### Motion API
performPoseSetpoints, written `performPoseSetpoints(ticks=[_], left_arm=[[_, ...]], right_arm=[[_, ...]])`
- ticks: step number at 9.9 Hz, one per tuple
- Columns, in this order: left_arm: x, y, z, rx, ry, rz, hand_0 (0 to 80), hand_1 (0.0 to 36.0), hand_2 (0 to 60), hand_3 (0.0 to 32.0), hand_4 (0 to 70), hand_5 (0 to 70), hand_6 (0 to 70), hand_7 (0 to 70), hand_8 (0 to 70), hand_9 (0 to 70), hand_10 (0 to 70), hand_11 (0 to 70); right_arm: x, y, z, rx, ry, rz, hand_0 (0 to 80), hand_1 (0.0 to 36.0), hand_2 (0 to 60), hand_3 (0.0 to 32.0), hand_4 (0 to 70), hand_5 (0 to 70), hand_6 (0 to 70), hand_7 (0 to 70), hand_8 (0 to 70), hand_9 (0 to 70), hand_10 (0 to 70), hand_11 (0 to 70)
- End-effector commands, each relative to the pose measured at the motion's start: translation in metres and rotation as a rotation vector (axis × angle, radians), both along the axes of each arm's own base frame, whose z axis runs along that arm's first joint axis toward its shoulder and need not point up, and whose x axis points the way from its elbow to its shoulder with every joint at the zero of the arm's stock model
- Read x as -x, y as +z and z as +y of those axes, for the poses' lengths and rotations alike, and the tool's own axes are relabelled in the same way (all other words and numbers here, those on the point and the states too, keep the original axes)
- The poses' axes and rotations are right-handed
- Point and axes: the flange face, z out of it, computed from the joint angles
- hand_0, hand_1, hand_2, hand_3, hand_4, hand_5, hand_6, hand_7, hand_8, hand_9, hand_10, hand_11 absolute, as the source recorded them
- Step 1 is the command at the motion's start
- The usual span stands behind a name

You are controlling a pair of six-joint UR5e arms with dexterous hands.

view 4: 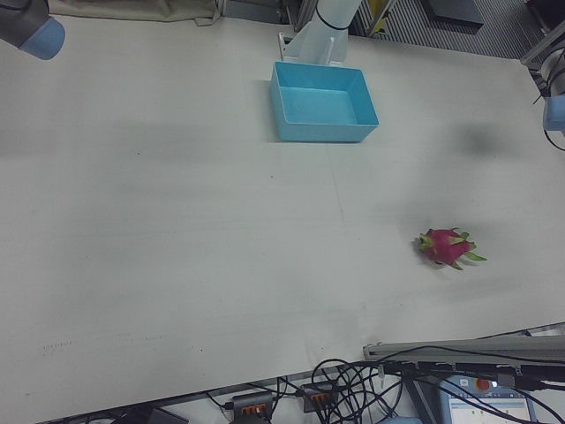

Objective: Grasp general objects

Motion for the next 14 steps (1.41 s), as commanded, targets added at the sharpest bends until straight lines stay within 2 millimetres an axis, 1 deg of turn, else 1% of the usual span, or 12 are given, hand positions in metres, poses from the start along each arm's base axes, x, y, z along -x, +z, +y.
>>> performPoseSetpoints(ticks=[1,2,3,4,5,8,9,10,11,12,13,14], left_arm=[[0.026,0.079,0.117,-0.141,-0.007,-0.206,46.6,2.6,0.0,0.0,8.9,17.0,13.4,17.7,5.9,2.1,0.0,0.0],[-0.002,0.119,0.133,-0.134,0.049,-0.226,46.3,2.8,0.0,0.0,0.1,9.3,9.0,13.9,5.4,1.3,0.4,1.0],[-0.012,0.134,0.143,-0.143,0.053,-0.287,46.0,3.1,0.0,0.0,0.0,5.8,6.1,12.2,5.1,1.0,1.5,2.9],[-0.028,0.128,0.149,-0.163,0.061,-0.351,45.9,3.2,0.0,0.0,0.0,5.1,4.7,12.1,4.6,1.0,1.6,3.1],[-0.059,0.118,0.161,-0.176,0.103,-0.407,46.2,3.7,0.0,0.0,0.0,6.1,3.7,12.2,3.6,1.0,1.8,3.4],[-0.182,0.058,0.184,-0.233,0.171,-0.636,49.3,8.6,0.0,0.2,0.0,8.9,0.0,13.8,0.6,1.3,0.0,0.0],[-0.209,0.054,0.197,-0.193,0.167,-0.638,50.7,10.3,0.0,2.4,0.0,10.2,0.9,15.6,0.7,1.7,0.0,0.0],[-0.219,0.056,0.202,-0.176,0.163,-0.641,51.3,11.8,0.0,3.6,0.0,9.4,1.3,15.6,0.7,1.7,0.0,0.0],[-0.229,0.052,0.203,-0.177,0.167,-0.67,51.8,13.5,0.0,1.8,0.0,8.2,2.1,15.2,0.5,1.6,0.0,0.1],[-0.246,0.047,0.192,-0.146,0.154,-0.71,50.6,13.4,0.0,1.4,0.0,4.1,0.4,12.2,0.1,1.0,1.1,3.1],[-0.272,0.026,0.193,-0.098,0.161,-0.742,50.5,14.5,0.0,1.0,0.0,1.1,0.0,9.4,0.0,0.4,2.8,5.7],[-0.29,0.008,0.2,-0.079,0.166,-0.75,52.3,17.4,0.0,2.0,0.0,2.0,0.0,10.3,0.0,0.6,2.5,5.5]], right_arm=[[0.0,0.0,0.0,-0.001,0.0,0.0,0.0,0.0,0.0,0.0,0.0,0.0,0.0,0.0,0.0,0.0,0.0,0.0],[0.0,0.001,0.0,0.001,0.0,0.0,0.0,0.0,0.0,0.0,0.0,0.0,0.0,0.0,0.0,0.0,0.0,0.0],[0.0,0.001,0.0,0.001,0.0,0.0,0.0,0.0,0.0,0.0,0.0,0.0,0.0,0.0,0.0,0.0,0.0,0.0],[0.0,0.001,0.001,0.001,0.0,0.0,0.0,0.0,0.0,0.0,0.0,0.0,0.0,0.0,0.0,0.0,0.0,0.0],[0.0,0.001,0.0,0.001,0.0,0.0,0.0,0.0,0.0,0.0,0.0,0.0,0.0,0.0,0.0,0.0,0.0,0.0],[0.0,0.001,0.001,0.002,0.0,0.0,0.0,0.0,0.0,0.0,0.0,0.0,0.0,0.0,0.0,0.0,0.0,0.0],[0.0,0.001,0.0,0.002,0.0,0.0,0.0,0.0,0.0,0.0,0.0,0.0,0.0,0.0,0.0,0.0,0.0,0.0],[0.0,0.001,0.0,0.001,0.0,0.0,0.0,0.0,0.0,0.0,0.0,0.0,0.0,0.0,0.0,0.0,0.0,0.0],[0.0,0.001,0.001,0.002,0.0,0.0,0.0,0.0,0.0,0.0,0.0,0.0,0.0,0.0,0.0,0.0,0.0,0.0],[0.0,0.001,0.0,0.001,0.0,0.0,0.0,0.0,0.0,0.0,0.0,0.0,0.0,0.0,0.0,0.0,0.0,0.0],[0.0,0.001,0.0,0.001,0.0,0.0,0.0,0.0,0.0,0.0,0.0,0.0,0.0,0.0,0.0,0.0,0.0,0.0],[0.0,0.001,0.0,0.001,0.0,0.0,0.0,0.0,0.0,0.0,0.0,0.0,0.0,0.0,0.0,0.0,0.0,0.0]])
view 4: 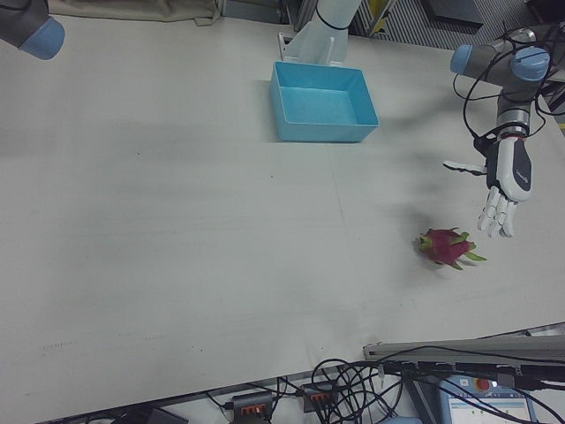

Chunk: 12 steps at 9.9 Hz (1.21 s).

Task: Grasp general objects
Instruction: 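Move the left hand down and forward to the pink dragon fruit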

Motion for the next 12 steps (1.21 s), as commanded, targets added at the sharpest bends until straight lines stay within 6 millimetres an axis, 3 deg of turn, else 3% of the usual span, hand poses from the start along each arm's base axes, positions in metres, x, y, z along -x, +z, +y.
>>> performPoseSetpoints(ticks=[1,2,3,4,5,6,7,8,10,12], left_arm=[[-0.054,-0.037,0.006,0.059,-0.019,-0.062,52.5,17.9,0.0,4.2,0.0,4.0,0.5,11.0,0.0,0.8,2.2,5.0],[-0.06,-0.032,0.003,0.069,-0.017,-0.076,52.1,17.3,0.0,6.8,0.0,4.8,0.2,9.5,0.0,0.5,3.3,6.5],[-0.066,-0.024,-0.002,0.083,-0.018,-0.099,50.6,16.0,0.0,12.2,0.0,2.4,0.0,6.7,0.0,0.0,4.6,8.5],[-0.073,-0.008,-0.008,0.105,-0.021,-0.13,49.8,15.2,0.0,10.0,0.0,1.5,0.0,5.9,0.0,0.0,5.5,9.6],[-0.076,0.008,-0.015,0.123,-0.027,-0.155,49.8,14.9,0.0,4.6,0.0,2.6,0.0,6.3,0.0,0.0,6.2,10.6],[-0.073,0.018,-0.021,0.139,-0.04,-0.175,49.8,15.0,0.0,3.0,0.0,2.9,0.4,6.0,0.0,0.0,6.3,10.7],[-0.064,0.027,-0.033,0.153,-0.064,-0.191,50.4,16.0,0.0,6.8,0.0,2.8,1.0,5.5,0.0,0.0,7.3,12.3],[-0.058,0.033,-0.041,0.158,-0.091,-0.19,51.4,17.4,0.0,8.2,0.0,2.1,1.3,5.0,0.1,0.0,7.7,13.1],[-0.048,0.036,-0.05,0.165,-0.122,-0.193,51.7,18.3,0.2,1.0,0.0,3.3,3.0,7.1,1.0,0.0,6.2,10.8],[-0.061,0.052,-0.059,0.177,-0.122,-0.208,52.5,19.3,2.5,0.0,0.0,6.0,5.1,8.6,1.9,0.3,6.1,10.6]], right_arm=[[0.0,0.0,0.0,-0.001,0.0,0.0,0.0,0.0,0.0,0.0,0.0,0.0,0.0,0.0,0.0,0.0,0.0,0.0],[0.0,0.0,0.0,-0.001,0.0,0.0,0.0,0.0,0.0,0.0,0.0,0.0,0.0,0.0,0.0,0.0,0.0,0.0],[0.0,0.001,0.001,0.001,0.0,0.0,0.0,0.0,0.0,0.0,0.0,0.0,0.0,0.0,0.0,0.0,0.0,0.0],[0.0,0.0,0.0,-0.001,0.0,0.0,0.0,0.0,0.0,0.0,0.0,0.0,0.0,0.0,0.0,0.0,0.0,0.0],[0.0,0.0,0.0,-0.001,0.0,0.0,0.0,0.0,0.0,0.0,0.0,0.0,0.0,0.0,0.0,0.0,0.0,0.0],[0.0,0.0,0.0,-0.001,0.0,0.0,0.0,0.0,0.0,0.0,0.0,0.0,0.0,0.0,0.0,0.0,0.0,0.0],[0.0,0.0,0.0,-0.001,0.0,0.0,0.0,0.0,0.0,0.0,0.0,0.0,0.0,0.0,0.0,0.0,0.0,0.0],[0.0,0.0,0.0,-0.001,0.0,0.0,0.0,0.0,0.0,0.0,0.0,0.0,0.0,0.0,0.0,0.0,0.0,0.0],[0.0,0.0,0.0,-0.001,0.0,0.0,0.0,0.0,0.0,0.0,0.0,0.0,0.0,0.0,0.0,0.0,0.0,0.0],[0.0,0.001,0.001,0.001,0.0,0.0,0.0,0.0,0.0,0.0,0.0,0.0,0.0,0.0,0.0,0.0,0.0,0.0]])
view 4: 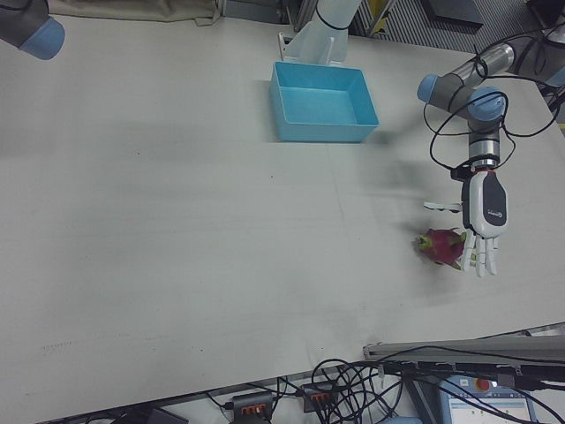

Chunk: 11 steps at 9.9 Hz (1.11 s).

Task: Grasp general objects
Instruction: 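Close the left hand's fingers around the dragon fruit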

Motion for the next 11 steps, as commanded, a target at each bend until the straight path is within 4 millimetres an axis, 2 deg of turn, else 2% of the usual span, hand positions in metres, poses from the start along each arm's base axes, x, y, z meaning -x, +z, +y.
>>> performPoseSetpoints(ticks=[1,3,5,8,11], left_arm=[[-0.013,0.021,-0.015,0.015,-0.009,-0.017,53.2,20.2,3.6,0.0,0.0,7.1,5.6,9.4,1.9,0.4,5.4,9.7],[-0.018,0.023,-0.014,0.007,-0.003,-0.009,53.8,20.5,4.7,0.0,0.0,9.3,7.8,11.1,3.0,0.8,6.0,10.5],[-0.016,0.026,-0.015,0.009,-0.011,-0.011,53.1,19.7,3.8,0.0,0.0,8.2,7.3,10.0,3.2,0.6,5.5,9.8],[-0.026,0.055,-0.021,0.017,-0.009,-0.022,53.0,19.6,4.7,0.0,0.2,8.6,7.6,10.9,3.5,0.7,5.3,9.3],[-0.027,0.06,-0.022,0.007,-0.011,-0.059,52.8,19.2,4.7,0.0,4.8,10.2,8.6,10.8,4.1,0.7,5.5,9.6]], right_arm=[[0.0,0.0,0.0,0.0,0.0,0.0,0.0,0.0,0.0,0.0,0.0,0.0,0.0,0.0,0.0,0.0,0.0,0.0],[0.0,0.0,0.0,0.0,0.0,0.0,0.0,0.0,0.0,0.0,0.0,0.0,0.0,0.0,0.0,0.0,0.0,0.0],[0.0,0.0,0.0,0.0,0.0,0.0,0.0,0.0,0.0,0.0,0.0,0.0,0.0,0.0,0.0,0.0,0.0,0.0],[0.0,0.0,0.0,0.0,0.0,0.0,0.0,0.0,0.0,0.0,0.0,0.0,0.0,0.0,0.0,0.0,0.0,0.0],[0.0,0.001,0.001,0.001,0.0,0.0,0.0,0.0,0.0,0.0,0.0,0.0,0.0,0.0,0.0,0.0,0.0,0.0]])
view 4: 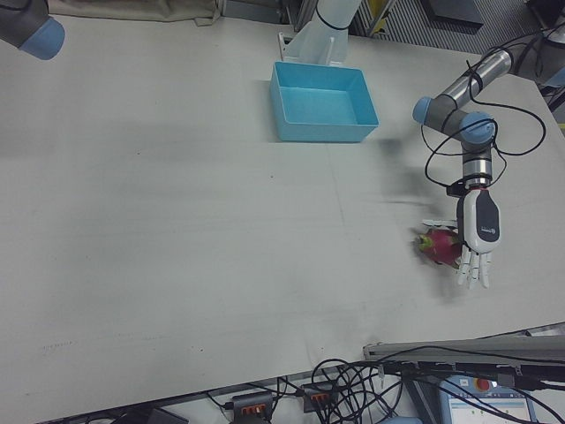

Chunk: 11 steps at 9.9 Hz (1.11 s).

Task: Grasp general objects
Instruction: 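Close the left hand's fingers around the dragon fruit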

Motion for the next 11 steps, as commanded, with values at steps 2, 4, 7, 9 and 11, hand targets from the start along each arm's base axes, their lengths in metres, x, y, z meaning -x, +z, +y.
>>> performPoseSetpoints(ticks=[2,4,7,9,11], left_arm=[[0.0003,0.0042,-0.0017,-0.01,-0.019,-0.033,52.6,19.2,4.4,0.0,4.1,9.4,7.9,10.3,4.4,0.6,5.6,9.7],[0.0005,0.0042,-0.0017,-0.01,-0.021,-0.035,53.0,19.3,5.8,0.0,9.2,10.4,8.0,11.1,6.1,0.8,6.6,11.1],[0.0,0.0072,-0.0021,-0.02,-0.021,-0.023,47.7,19.3,49.7,0.0,70.0,38.9,7.2,16.4,6.4,1.8,5.7,8.0],[0.0006,0.0099,-0.003,-0.02,-0.023,-0.027,46.9,15.7,44.2,0.0,70.0,49.1,9.9,16.8,9.3,1.9,4.2,5.5],[0.0021,0.0079,-0.0059,-0.031,-0.028,-0.026,46.8,13.6,41.2,0.0,70.0,49.1,20.5,25.9,17.9,6.7,8.0,10.9]], right_arm=[[0.0,0.0,0.0,0.001,0.0,0.0,0.0,0.0,0.0,0.0,0.0,0.0,0.0,0.0,0.0,0.0,0.0,0.0],[0.0,-0.0002,-0.0002,0.0,0.0,0.0,0.0,0.0,0.0,0.0,0.0,0.0,0.0,0.0,0.0,0.0,0.0,0.0],[0.0,-0.0002,-0.0002,0.0,0.0,0.0,0.0,0.0,0.0,0.0,0.0,0.0,0.0,0.0,0.0,0.0,0.0,0.0],[0.0,0.0006,0.0006,0.001,0.0,0.0,0.0,0.0,0.0,0.0,0.0,0.0,0.0,0.0,0.0,0.0,0.0,0.0],[0.0,-0.0002,-0.0002,0.0,0.0,0.0,0.0,0.0,0.0,0.0,0.0,0.0,0.0,0.0,0.0,0.0,0.0,0.0]])
